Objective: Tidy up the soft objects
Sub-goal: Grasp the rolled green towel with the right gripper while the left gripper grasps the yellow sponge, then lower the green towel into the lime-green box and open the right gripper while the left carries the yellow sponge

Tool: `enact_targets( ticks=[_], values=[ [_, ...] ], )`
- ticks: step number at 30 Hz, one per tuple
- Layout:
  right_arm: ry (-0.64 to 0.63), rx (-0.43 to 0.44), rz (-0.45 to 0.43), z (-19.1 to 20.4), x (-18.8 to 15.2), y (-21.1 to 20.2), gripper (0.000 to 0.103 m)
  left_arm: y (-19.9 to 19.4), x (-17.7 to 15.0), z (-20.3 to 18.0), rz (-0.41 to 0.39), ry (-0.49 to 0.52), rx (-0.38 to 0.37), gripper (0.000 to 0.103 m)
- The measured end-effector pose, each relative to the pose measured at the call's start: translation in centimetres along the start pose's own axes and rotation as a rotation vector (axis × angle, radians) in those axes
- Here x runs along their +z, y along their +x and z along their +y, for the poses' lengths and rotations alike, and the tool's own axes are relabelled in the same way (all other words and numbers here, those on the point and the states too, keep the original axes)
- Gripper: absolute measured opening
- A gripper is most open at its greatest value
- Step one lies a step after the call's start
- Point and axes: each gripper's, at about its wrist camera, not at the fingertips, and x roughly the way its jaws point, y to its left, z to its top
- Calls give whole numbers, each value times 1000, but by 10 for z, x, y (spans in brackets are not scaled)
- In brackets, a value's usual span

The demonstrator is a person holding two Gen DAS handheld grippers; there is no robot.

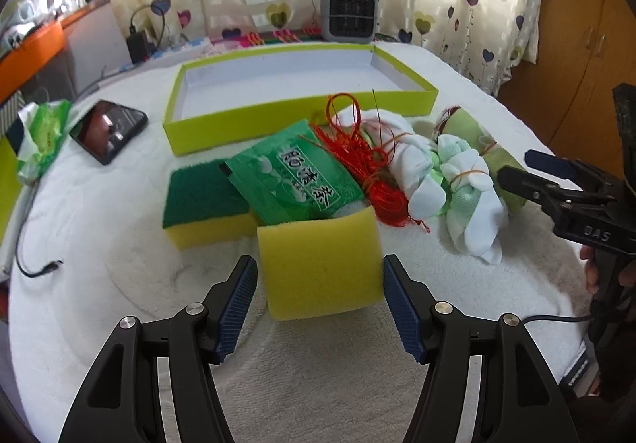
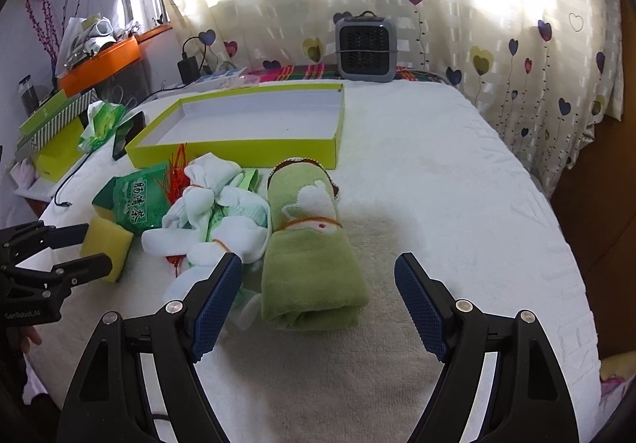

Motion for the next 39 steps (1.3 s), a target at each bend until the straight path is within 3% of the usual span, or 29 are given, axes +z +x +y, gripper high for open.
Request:
enact_targets(
  ticks=[9,13,19,22,24,27,32,39],
  values=[
    [11,-19,61,-6,4,18,79,10,0,15,22,-103,-30,64],
    [63,12,105,-14,4,28,79,13,1,15,15,-108,-37,64],
    [79,26,105,-16,5,28,79,13,2,18,5,-120,-51,58],
    [73,46,97,-14,5,27,68,11,1,20,-5,-124,-56,56],
    [70,57,88,-13,6,26,54,10,0,21,-10,-128,-60,55],
    [61,57,75,-10,6,23,45,8,-1,23,-13,-127,-53,54],
    [82,71,56,-12,7,18,39,-2,1,28,-33,-137,-56,54],
    [82,65,1,-10,16,1,37,-19,8,31,-71,-135,-69,54]
  ],
)
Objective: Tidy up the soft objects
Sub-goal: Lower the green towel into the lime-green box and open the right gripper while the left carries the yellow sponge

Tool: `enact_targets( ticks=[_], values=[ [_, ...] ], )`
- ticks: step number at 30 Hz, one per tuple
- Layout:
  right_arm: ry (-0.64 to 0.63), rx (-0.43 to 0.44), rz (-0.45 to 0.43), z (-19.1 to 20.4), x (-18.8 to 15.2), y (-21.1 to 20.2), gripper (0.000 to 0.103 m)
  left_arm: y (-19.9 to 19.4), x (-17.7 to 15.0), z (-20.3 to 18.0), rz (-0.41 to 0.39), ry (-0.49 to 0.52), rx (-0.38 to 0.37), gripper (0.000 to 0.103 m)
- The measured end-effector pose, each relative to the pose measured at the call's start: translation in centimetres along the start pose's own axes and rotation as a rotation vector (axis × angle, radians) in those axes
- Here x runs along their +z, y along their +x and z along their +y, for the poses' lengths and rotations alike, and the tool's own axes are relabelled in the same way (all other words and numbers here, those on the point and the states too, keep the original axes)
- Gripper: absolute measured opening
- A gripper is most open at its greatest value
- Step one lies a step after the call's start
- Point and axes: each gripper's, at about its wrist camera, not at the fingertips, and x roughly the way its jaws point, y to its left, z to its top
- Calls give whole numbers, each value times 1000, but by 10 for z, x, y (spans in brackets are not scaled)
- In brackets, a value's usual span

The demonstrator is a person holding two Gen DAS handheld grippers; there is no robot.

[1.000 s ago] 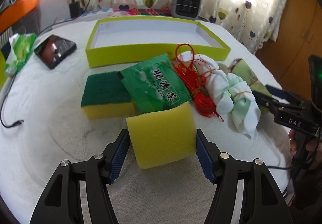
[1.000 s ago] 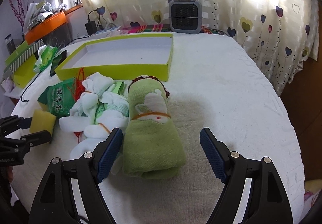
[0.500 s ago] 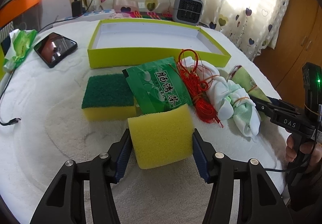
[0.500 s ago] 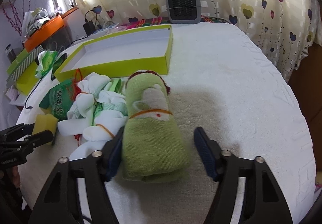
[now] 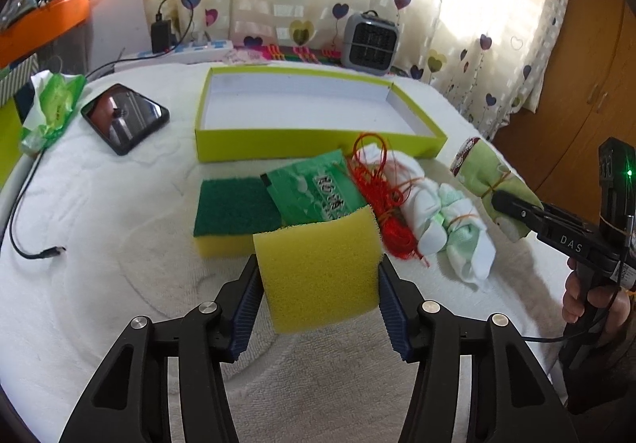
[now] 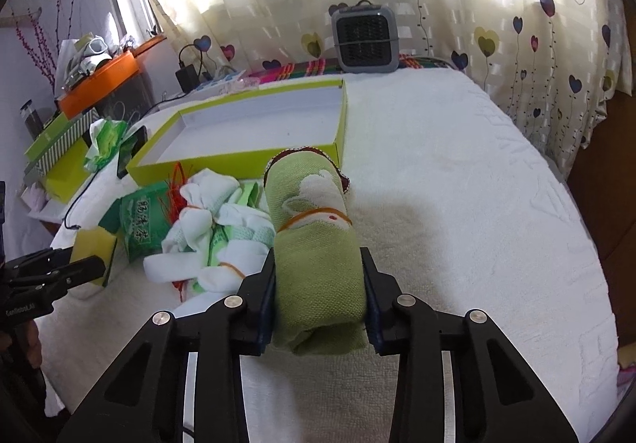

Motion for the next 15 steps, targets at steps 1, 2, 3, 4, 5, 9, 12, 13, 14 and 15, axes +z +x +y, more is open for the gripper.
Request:
enact_targets(
  ticks=[1,2,3,4,5,9,12,13,14,15],
  values=[
    [-4,1,-10,2,3,-3,37,-2,2,0,-3,-1,-2,54],
    [-8,-1,-16,3,4,-5,37,-3,5,1,-8,1,-5,54],
    [-12,-5,-22,5,6,-6,37,-5,7,1,-10,2,-7,54],
    [-17,-11,-29,7,9,-8,37,-5,10,2,-10,2,-11,54],
    [-21,-13,-33,8,11,-9,37,-6,15,4,-10,0,-19,54],
    [-39,-24,-54,16,25,-13,37,-9,34,8,-26,21,8,54],
    [-26,-23,-62,18,36,-9,37,-9,51,13,-36,25,8,54],
    [-23,-27,-67,18,39,-8,37,-8,56,15,-38,24,7,54],
    [-23,-27,-72,19,42,-8,37,-6,63,17,-40,23,5,54],
    [-22,-26,-73,20,46,-6,37,-4,68,19,-40,21,14,54]
  ],
)
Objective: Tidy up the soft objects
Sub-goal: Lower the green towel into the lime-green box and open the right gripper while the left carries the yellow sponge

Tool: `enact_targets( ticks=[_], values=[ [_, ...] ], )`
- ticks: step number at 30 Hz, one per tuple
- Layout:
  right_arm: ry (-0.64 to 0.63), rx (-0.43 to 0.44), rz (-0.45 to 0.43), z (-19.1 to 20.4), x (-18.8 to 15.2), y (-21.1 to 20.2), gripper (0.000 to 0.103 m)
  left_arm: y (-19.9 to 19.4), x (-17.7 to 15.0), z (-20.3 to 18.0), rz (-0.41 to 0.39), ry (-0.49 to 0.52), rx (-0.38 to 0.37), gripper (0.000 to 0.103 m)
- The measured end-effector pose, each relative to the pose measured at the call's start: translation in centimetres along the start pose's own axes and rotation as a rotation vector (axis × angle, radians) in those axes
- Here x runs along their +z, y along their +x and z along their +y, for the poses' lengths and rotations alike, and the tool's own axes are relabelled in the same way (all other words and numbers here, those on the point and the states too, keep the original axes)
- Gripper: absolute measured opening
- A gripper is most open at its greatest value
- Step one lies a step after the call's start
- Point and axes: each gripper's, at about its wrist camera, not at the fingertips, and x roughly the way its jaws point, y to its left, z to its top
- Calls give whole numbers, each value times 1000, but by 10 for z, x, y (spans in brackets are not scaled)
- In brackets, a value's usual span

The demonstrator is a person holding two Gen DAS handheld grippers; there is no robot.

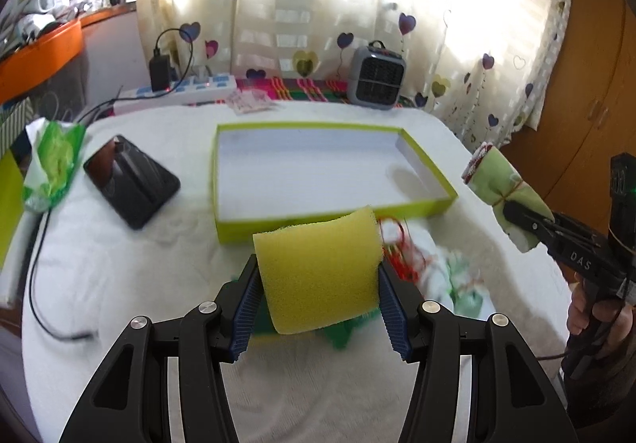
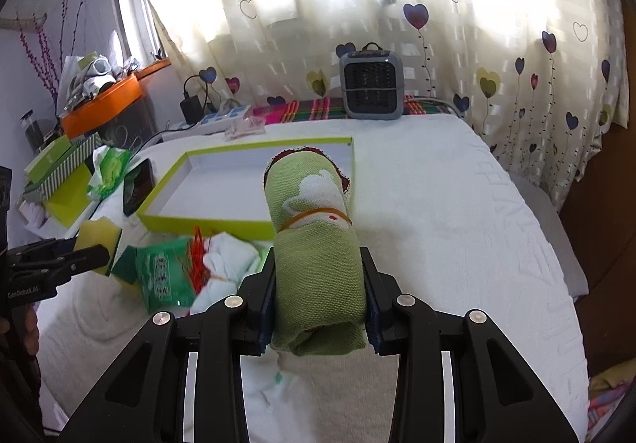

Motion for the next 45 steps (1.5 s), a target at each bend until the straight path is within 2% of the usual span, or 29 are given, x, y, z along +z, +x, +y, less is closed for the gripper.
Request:
enact_targets(
  ticks=[6,18,27,37,45],
  values=[
    [-2,-9,11,1,23,20,37,17,37,11,-11,11,26,54],
    [-4,-32,93,4,50,80,37,97,82,26,108,16,69,55],
    [19,-84,153,8,59,118,37,133,98,31,142,40,130,55],
    [-19,-153,177,18,59,141,37,156,101,35,169,40,139,55],
    [-26,-172,177,18,56,148,38,166,103,35,177,47,149,56]
  ],
)
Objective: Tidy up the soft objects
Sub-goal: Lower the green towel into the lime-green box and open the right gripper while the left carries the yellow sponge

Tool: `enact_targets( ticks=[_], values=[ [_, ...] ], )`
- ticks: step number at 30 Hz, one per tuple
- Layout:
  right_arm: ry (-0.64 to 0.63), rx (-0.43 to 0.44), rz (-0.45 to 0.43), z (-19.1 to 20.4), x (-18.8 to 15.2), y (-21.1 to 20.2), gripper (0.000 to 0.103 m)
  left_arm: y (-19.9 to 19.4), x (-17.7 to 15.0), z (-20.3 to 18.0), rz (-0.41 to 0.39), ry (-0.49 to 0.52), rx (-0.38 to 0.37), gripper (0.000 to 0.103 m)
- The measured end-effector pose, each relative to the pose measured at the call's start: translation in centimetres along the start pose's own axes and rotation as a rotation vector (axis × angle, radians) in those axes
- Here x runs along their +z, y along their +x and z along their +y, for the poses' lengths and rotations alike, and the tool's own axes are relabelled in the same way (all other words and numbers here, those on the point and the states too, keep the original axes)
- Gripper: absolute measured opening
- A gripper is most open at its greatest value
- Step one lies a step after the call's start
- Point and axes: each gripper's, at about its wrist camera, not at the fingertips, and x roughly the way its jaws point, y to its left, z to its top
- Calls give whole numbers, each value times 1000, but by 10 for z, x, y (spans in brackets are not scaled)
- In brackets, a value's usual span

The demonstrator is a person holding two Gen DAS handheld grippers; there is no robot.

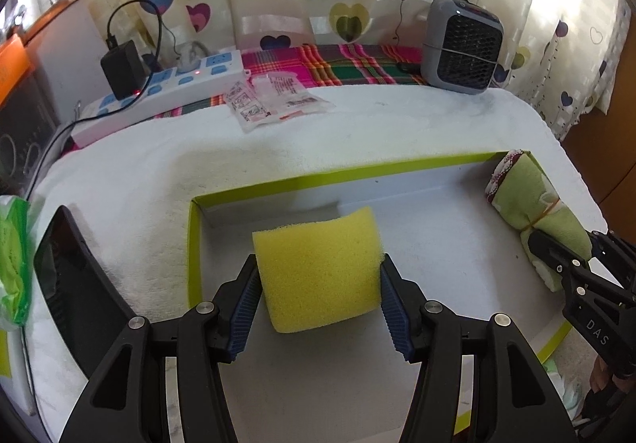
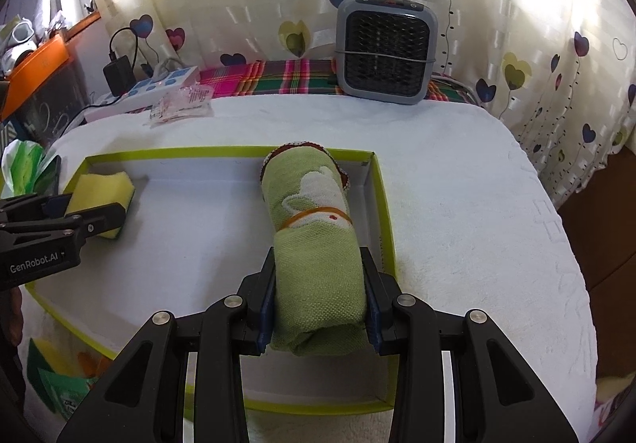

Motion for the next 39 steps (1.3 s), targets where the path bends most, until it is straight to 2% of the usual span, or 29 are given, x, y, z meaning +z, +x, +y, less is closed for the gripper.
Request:
enact_targets(
  ticks=[13,24,29,39],
  values=[
    [-15,-3,-17,2,-1,0,43,4,2,0,3,-4,4,59],
    [-11,11,-68,2,-2,-9,61,-3,1,3,-28,-16,8,62],
    [-10,10,-83,3,-2,-12,63,-6,1,0,-31,-6,-14,63],
    [-2,21,-95,2,-4,-16,63,-7,0,-3,-40,1,11,66]
  ],
)
